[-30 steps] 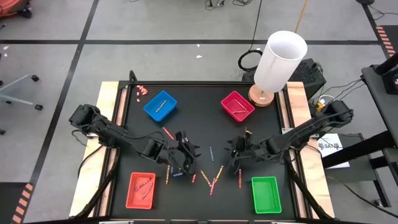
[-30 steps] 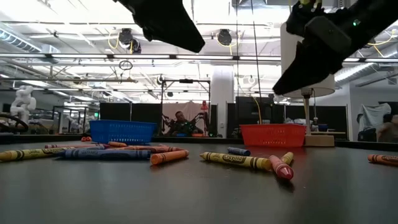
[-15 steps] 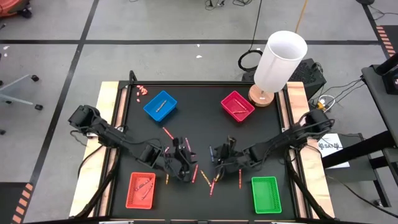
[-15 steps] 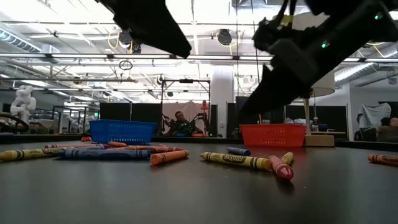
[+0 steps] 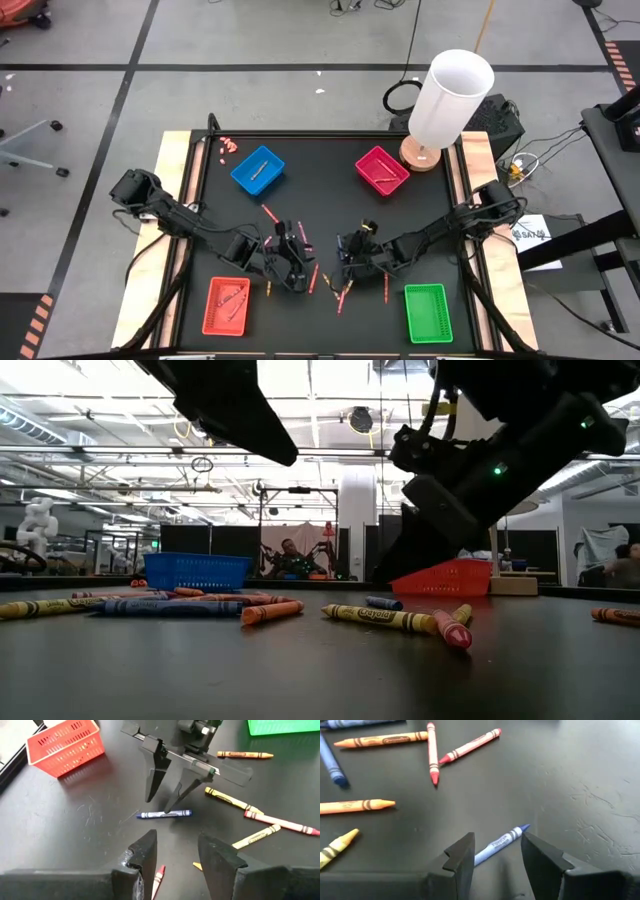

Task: Sort crayons
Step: Put the blue crayon into the green bin

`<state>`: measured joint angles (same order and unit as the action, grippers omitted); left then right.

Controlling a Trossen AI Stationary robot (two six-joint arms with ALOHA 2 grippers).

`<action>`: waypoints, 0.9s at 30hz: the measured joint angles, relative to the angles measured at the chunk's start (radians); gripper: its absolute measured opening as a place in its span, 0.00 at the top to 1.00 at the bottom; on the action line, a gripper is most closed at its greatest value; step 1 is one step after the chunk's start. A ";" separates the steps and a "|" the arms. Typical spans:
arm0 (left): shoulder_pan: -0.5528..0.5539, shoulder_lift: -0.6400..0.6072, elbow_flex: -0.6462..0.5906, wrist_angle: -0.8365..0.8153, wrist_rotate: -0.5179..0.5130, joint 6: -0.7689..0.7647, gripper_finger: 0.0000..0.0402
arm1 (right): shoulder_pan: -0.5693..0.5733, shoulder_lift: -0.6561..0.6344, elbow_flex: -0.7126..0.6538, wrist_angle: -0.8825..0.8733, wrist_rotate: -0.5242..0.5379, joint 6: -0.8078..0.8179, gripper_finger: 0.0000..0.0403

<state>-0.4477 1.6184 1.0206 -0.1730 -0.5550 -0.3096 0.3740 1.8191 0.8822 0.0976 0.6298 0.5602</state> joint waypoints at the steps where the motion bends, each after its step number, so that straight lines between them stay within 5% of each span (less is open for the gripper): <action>1: 0.000 0.000 0.000 0.000 0.000 0.000 0.65 | -0.001 0.000 0.000 -0.004 -0.002 -0.001 0.63; 16: 0.003 0.000 0.000 0.009 -0.002 0.000 0.65 | -0.031 0.046 0.000 0.004 -0.047 0.003 0.65; 27: 0.003 0.000 0.000 0.008 -0.002 0.000 0.65 | -0.039 0.043 0.003 -0.081 -0.083 -0.022 0.92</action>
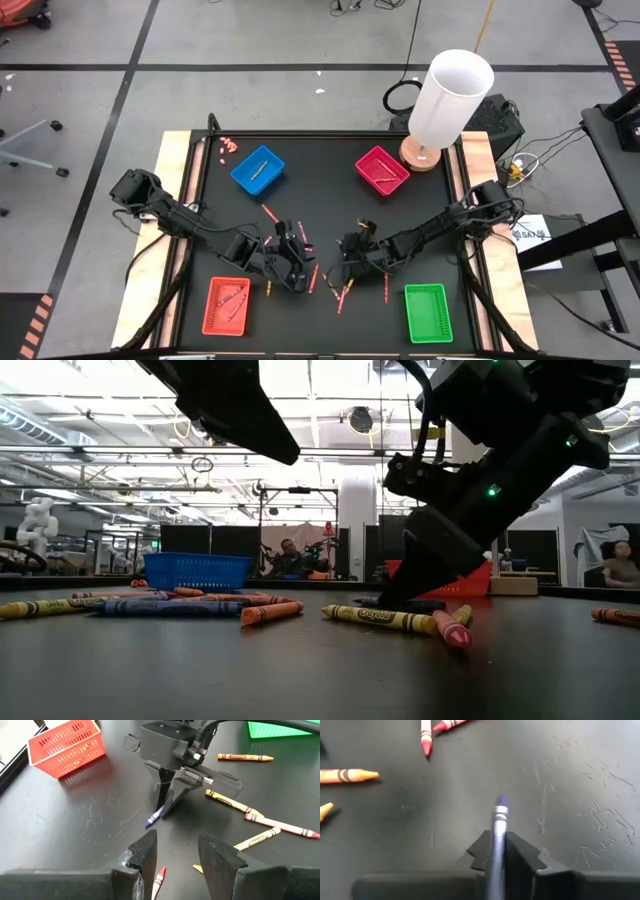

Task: Sort crayons
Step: Put the blue crayon into the green bin

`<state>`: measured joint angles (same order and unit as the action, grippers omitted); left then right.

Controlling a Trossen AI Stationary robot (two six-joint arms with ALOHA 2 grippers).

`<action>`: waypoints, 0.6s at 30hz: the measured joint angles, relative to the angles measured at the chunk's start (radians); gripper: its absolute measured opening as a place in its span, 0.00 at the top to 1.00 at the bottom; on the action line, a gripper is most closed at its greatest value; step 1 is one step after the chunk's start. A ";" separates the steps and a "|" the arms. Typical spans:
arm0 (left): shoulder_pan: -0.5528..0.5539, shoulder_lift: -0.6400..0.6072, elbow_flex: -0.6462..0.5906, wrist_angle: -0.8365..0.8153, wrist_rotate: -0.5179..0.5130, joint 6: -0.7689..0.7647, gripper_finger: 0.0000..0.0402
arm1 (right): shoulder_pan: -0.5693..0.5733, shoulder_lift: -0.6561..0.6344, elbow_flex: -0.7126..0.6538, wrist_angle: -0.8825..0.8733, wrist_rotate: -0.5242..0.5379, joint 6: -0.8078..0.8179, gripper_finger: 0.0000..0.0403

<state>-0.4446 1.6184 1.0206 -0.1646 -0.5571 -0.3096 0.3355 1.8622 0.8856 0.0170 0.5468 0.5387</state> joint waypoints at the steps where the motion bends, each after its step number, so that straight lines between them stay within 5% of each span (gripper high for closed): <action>1: 0.000 0.000 0.000 0.000 0.000 0.000 0.65 | 0.000 0.000 0.000 -0.002 -0.003 -0.005 0.95; 13: 0.000 0.000 0.000 0.000 0.000 -0.010 0.65 | 0.004 -0.097 -0.009 -0.059 -0.155 -0.108 0.99; 18: 0.000 0.000 0.000 0.000 0.000 -0.026 0.65 | 0.023 -0.200 -0.007 -0.092 -0.137 -0.126 0.99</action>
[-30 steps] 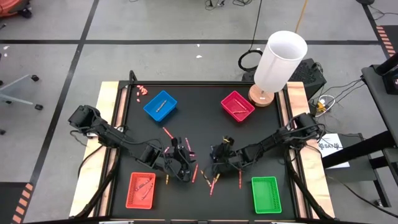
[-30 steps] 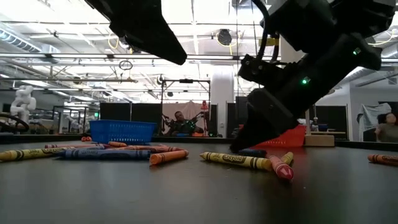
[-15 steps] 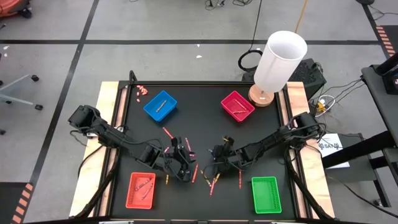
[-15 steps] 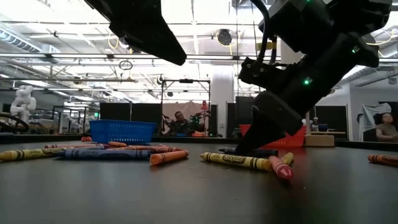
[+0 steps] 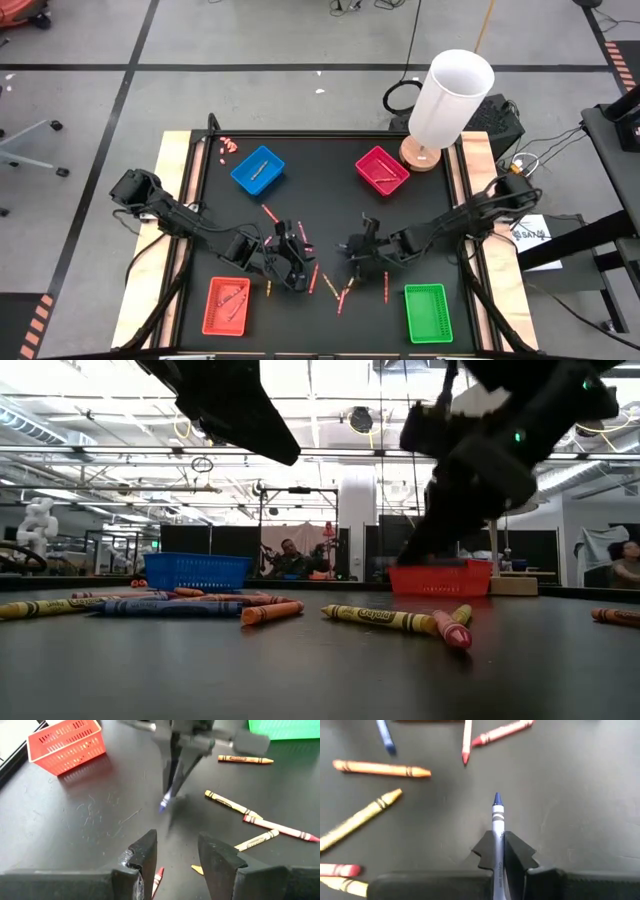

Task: Sort crayons
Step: Put the blue crayon into the green bin

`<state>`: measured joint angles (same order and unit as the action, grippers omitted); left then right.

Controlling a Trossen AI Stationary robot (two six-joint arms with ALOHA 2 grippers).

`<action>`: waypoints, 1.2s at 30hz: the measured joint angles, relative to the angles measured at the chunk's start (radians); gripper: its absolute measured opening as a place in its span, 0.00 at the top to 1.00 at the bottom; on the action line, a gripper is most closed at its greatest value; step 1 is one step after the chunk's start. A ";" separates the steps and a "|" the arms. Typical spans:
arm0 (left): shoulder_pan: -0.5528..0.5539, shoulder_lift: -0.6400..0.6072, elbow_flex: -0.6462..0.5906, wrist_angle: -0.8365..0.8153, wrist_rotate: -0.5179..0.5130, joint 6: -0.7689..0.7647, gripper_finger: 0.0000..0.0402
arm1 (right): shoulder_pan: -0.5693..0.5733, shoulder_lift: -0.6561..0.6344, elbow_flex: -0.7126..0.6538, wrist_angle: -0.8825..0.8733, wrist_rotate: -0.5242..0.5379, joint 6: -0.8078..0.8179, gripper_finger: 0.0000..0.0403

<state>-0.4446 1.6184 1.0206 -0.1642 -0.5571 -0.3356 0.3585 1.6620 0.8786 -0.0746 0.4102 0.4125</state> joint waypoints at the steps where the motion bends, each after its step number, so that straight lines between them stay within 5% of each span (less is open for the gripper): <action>1: 0.000 0.000 0.000 0.001 0.000 0.000 0.65 | 0.007 -0.018 0.000 -0.013 0.003 -0.004 0.99; 17: 0.000 0.009 0.000 0.090 0.000 0.001 0.65 | 0.187 -0.224 0.001 -0.154 0.102 -0.020 1.00; 36: 0.019 0.077 0.000 0.167 0.005 0.053 0.65 | 0.412 -0.263 0.003 -0.201 0.329 -0.373 1.00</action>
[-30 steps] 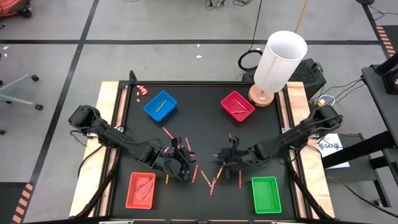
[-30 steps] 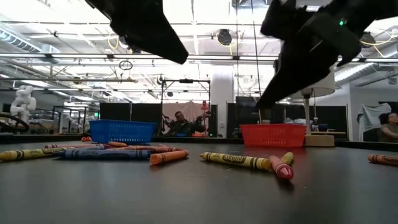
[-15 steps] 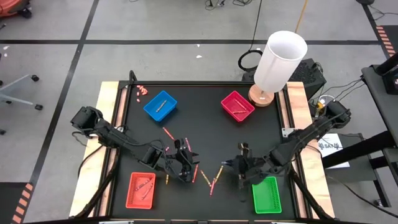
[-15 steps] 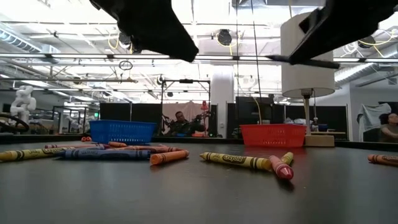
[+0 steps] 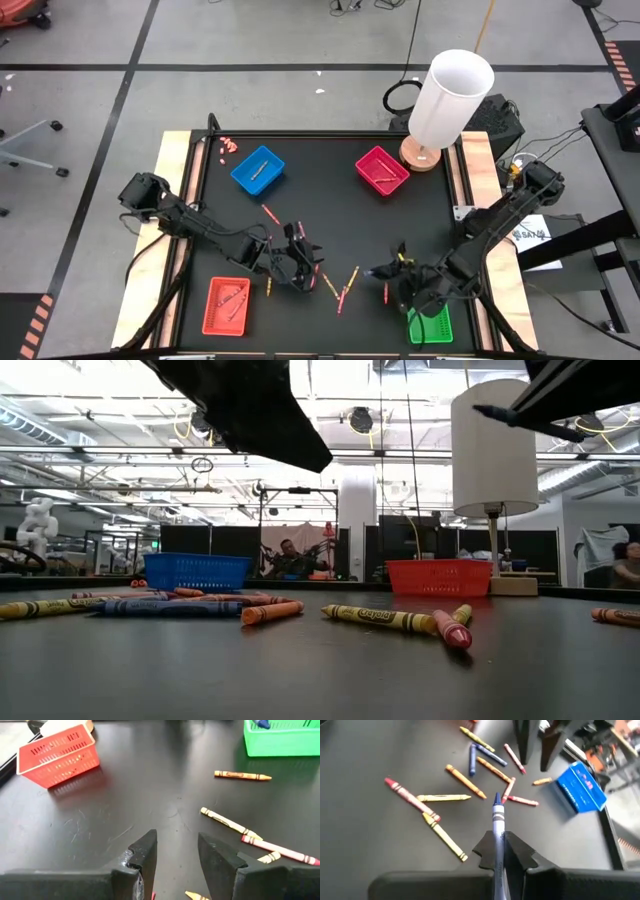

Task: Sort crayons
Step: Put the blue crayon into the green bin

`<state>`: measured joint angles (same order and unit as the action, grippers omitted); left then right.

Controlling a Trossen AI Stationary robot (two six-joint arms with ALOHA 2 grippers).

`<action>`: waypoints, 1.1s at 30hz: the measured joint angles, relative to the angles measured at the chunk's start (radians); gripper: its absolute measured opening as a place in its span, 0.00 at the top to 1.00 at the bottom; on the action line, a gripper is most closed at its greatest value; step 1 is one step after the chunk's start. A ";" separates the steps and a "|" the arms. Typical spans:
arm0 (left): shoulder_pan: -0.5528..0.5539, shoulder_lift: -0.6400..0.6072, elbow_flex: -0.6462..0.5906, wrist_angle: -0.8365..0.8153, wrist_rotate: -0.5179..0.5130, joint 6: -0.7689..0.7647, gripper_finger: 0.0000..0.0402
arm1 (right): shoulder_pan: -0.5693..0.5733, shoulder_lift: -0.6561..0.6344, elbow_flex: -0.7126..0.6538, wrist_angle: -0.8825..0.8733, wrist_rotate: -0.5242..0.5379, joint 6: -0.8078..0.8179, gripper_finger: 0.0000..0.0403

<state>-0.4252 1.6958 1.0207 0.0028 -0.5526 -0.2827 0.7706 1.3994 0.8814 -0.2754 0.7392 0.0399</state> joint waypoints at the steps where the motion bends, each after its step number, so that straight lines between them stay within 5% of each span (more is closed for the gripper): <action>1: 0.000 0.000 0.000 0.001 0.003 0.001 0.65 | 0.004 0.000 0.000 -0.001 0.000 -0.019 1.00; 33: 0.000 0.000 0.000 0.019 0.003 0.008 0.65 | 0.024 0.000 0.000 -0.099 -0.009 -0.048 1.00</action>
<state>-0.4252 1.6958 1.0210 0.0219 -0.5495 -0.2751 0.7944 1.3994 0.8814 -0.3740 0.7304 -0.0079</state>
